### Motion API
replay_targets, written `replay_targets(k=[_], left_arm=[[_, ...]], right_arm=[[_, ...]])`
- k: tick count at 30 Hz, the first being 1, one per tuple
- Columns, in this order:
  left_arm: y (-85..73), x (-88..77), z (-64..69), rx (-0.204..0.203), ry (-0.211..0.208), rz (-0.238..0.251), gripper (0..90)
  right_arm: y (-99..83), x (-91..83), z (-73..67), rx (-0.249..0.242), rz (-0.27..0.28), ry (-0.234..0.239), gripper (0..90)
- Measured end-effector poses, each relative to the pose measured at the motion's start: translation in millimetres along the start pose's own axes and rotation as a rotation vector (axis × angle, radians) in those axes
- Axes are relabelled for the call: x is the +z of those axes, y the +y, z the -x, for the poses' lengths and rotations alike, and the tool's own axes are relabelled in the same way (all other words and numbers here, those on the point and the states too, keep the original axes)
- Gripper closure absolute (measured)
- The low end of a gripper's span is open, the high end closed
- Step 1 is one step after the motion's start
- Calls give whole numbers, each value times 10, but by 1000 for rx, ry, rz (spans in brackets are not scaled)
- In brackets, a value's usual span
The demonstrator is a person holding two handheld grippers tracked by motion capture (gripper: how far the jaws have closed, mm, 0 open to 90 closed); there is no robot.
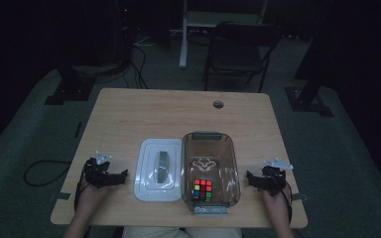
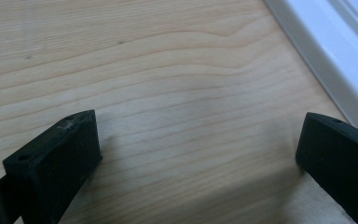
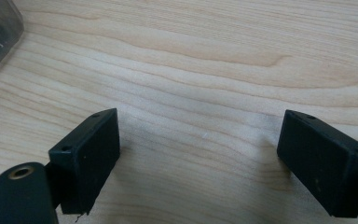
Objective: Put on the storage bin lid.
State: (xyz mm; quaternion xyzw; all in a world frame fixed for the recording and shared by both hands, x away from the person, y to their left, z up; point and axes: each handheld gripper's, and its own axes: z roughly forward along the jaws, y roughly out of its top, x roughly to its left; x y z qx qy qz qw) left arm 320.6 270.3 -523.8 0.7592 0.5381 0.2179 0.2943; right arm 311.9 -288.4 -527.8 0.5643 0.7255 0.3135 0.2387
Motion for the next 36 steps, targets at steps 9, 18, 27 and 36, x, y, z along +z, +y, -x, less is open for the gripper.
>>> replay_targets(k=[9,18,27,36], left_arm=[[14,-30,12,-21,4,-26,16],[125,-150,173,-14,-38,-12,16],[199,-172,496,39,-152,-11,16],[265,-181,734,79,-205,7,16]], right_arm=[[1,0,0,1,0,0,129],[1,0,0,1,0,0,129],[-1,-2,-2,2,0,-1,129],[-2,-2,-2,2,0,0,129]])
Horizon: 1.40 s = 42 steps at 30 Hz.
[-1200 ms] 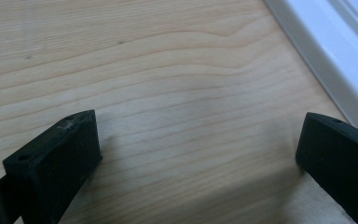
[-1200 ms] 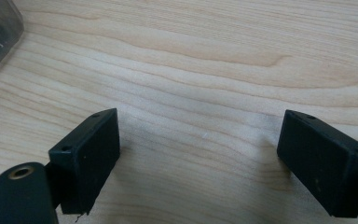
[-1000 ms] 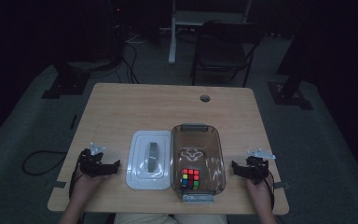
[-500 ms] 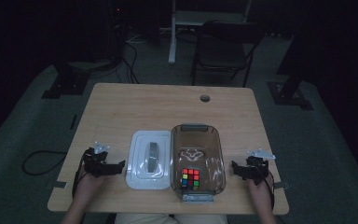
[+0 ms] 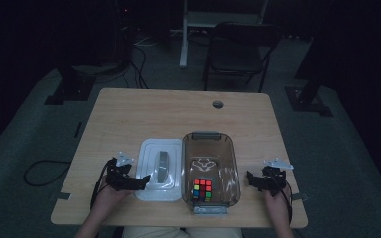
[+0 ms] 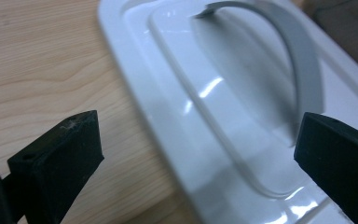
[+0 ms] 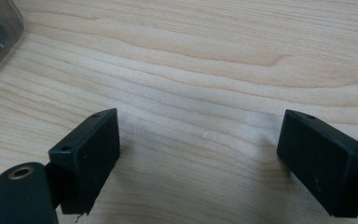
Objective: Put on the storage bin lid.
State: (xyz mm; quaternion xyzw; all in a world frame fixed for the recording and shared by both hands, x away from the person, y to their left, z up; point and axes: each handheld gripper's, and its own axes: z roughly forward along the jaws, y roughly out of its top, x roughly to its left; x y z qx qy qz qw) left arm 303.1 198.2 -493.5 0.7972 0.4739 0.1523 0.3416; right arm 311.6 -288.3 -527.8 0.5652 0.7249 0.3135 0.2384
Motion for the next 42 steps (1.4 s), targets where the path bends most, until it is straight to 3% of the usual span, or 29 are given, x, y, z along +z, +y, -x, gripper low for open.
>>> replay_targets(k=[6,10,18,24,35,42], left_arm=[[25,98,157,35,-33,-16,16],[75,161,245,62,-11,-25,16],[178,243,392,85,-37,-12,50],[247,316,431,86,-43,4,57],[304,445,454,105,-76,12,310],[304,479,372,74,-111,9,439]], right_arm=[[0,0,0,0,0,0,129],[0,0,0,0,0,0,130],[0,0,0,0,1,0,129],[0,0,0,0,0,0,129],[0,0,-2,-1,1,-1,129],[0,0,-3,-3,1,-2,129]])
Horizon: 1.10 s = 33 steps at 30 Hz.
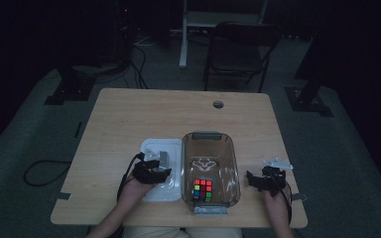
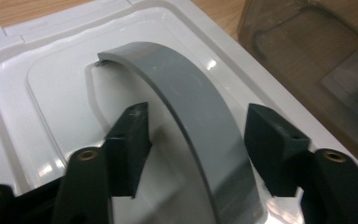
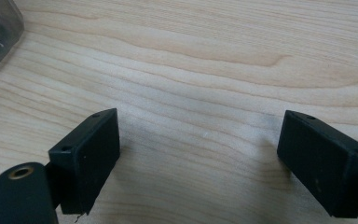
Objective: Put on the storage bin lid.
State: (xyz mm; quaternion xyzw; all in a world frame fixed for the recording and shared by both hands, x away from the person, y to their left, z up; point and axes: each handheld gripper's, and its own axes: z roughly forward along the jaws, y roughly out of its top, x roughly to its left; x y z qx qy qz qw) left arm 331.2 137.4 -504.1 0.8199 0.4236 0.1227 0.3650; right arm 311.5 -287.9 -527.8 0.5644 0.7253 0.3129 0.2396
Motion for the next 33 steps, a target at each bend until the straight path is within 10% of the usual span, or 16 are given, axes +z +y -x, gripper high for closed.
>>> replay_targets(k=[10,20,33], left_arm=[[0,-40,-30,5,0,-1,605],[19,-258,-267,-77,3,66,700],[16,-514,-430,-127,-19,114,708]], right_arm=[[0,1,1,2,0,1,128],[9,-16,-101,-48,-3,24,136],[16,-63,-410,-148,35,200,129]])
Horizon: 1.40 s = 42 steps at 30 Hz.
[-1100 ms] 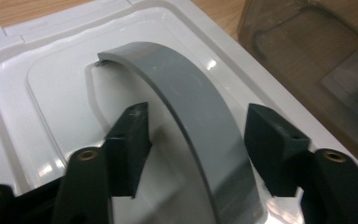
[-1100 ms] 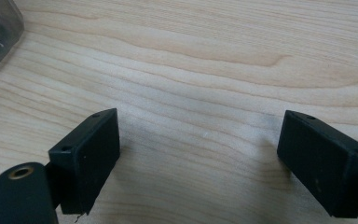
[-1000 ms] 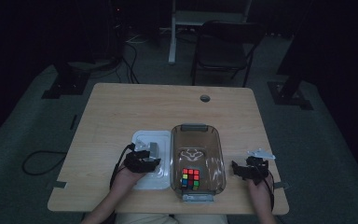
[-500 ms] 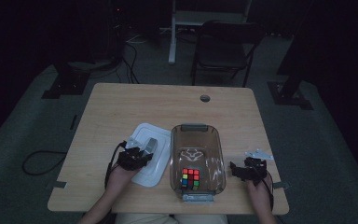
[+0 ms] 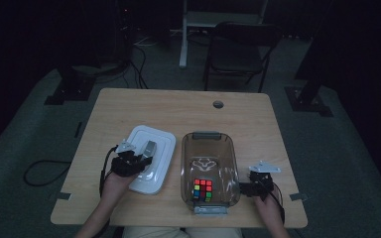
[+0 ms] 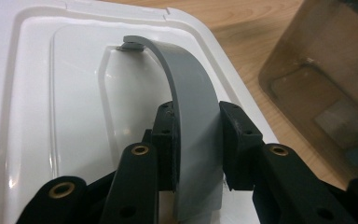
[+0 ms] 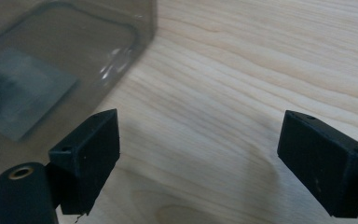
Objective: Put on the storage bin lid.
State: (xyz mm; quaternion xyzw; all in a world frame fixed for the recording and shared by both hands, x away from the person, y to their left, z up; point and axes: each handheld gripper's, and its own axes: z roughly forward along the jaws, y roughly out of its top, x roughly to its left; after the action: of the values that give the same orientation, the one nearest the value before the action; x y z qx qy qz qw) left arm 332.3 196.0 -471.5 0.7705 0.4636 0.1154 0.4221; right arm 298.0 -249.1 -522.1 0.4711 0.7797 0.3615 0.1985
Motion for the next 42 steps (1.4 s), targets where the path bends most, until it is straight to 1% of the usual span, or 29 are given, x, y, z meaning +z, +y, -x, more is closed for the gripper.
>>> replay_targets(k=[2,3,5,6,7,8,9,10,11,13,14,15,18,21,22,23,25,26,27,30,31,32,33,34,37,39,40,41,42], left_arm=[[5,-24,-14,-7,-7,-1,708],[8,-37,-19,-18,-15,5,709],[17,-54,-27,-15,-18,5,709],[28,-85,-30,-17,-18,14,709],[48,-124,-32,-18,-18,19,709],[48,-124,-32,-18,-18,19,709],[68,-177,-39,-22,-15,33,710],[68,-177,-39,-22,-15,33,710],[92,-239,-49,-31,-11,47,710],[120,-310,-75,-39,-15,55,710],[120,-310,-75,-39,-15,55,711],[145,-381,-99,-48,-19,64,711],[189,-494,-113,-40,-10,81,711],[233,-599,-98,-42,-24,103,711],[233,-599,-98,-42,-24,103,711],[265,-688,-70,-31,-36,121,711],[299,-771,-53,-20,-60,132,711],[299,-771,-53,-20,-60,132,711],[337,-842,-20,-5,-64,142,711],[403,-921,19,5,-89,157,711],[403,-921,19,5,-89,157,711],[443,-952,41,-4,-110,170,711],[443,-952,41,-4,-110,170,711],[475,-957,98,14,-112,172,711],[509,-934,190,40,-125,161,711],[526,-917,249,62,-124,152,711],[534,-913,269,67,-126,150,711],[534,-913,269,67,-126,150,711],[551,-911,298,77,-135,147,711]], right_arm=[[0,10,-24,-1,-2,7,129],[1,15,-34,0,-1,11,129],[5,21,-46,6,-4,21,129],[8,24,-60,7,-4,31,129],[21,27,-120,-18,-4,29,134],[24,26,-136,-28,-4,17,134],[26,23,-149,-38,-3,5,134],[26,23,-149,-38,-3,5,134],[22,25,-146,-27,-1,10,134],[13,28,-141,-16,1,19,134],[10,28,-144,-17,6,21,134],[9,26,-156,-18,4,20,135],[15,35,-192,-20,5,20,135],[24,62,-246,-30,-4,26,135],[26,69,-269,-38,-3,26,134],[30,73,-294,-44,-10,29,135],[30,73,-347,-53,-9,33,135],[30,73,-347,-53,-9,33,135],[33,76,-403,-58,-7,48,135],[46,99,-478,-69,-9,69,135],[54,111,-508,-75,-9,72,134],[63,123,-539,-83,-10,78,134],[72,133,-570,-93,-13,82,134],[85,144,-612,-100,-14,82,134],[110,164,-706,-113,-15,82,134],[121,189,-767,-115,-8,97,134],[127,201,-799,-121,-9,105,134],[127,201,-799,-121,-9,105,134],[157,235,-877,-127,-10,109,134]])
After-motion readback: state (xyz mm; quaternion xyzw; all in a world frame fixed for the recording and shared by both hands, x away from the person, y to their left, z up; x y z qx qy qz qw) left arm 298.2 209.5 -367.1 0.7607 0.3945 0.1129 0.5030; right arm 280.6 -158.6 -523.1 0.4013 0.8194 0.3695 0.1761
